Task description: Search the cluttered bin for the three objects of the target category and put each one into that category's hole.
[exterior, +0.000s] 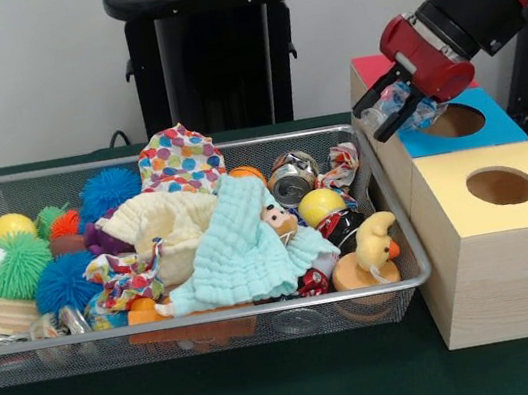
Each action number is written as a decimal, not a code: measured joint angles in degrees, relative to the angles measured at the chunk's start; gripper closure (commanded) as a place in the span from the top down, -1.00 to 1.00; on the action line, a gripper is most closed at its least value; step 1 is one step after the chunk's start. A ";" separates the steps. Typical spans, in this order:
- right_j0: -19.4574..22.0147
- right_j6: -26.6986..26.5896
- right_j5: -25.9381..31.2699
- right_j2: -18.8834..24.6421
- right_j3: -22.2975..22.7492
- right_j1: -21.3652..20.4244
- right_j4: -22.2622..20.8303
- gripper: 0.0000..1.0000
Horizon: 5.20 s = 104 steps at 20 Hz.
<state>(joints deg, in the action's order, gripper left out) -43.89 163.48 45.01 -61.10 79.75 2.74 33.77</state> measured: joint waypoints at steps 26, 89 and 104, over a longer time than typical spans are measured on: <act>0.00 3.74 1.97 -0.48 -1.41 0.49 0.19 -1.00; -0.96 8.35 4.86 -2.21 -3.57 2.33 0.18 -1.00; -0.95 8.47 5.85 -2.38 -4.01 2.44 0.16 -1.00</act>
<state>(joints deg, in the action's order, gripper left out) -44.85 171.95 50.86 -63.48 75.74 5.18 33.93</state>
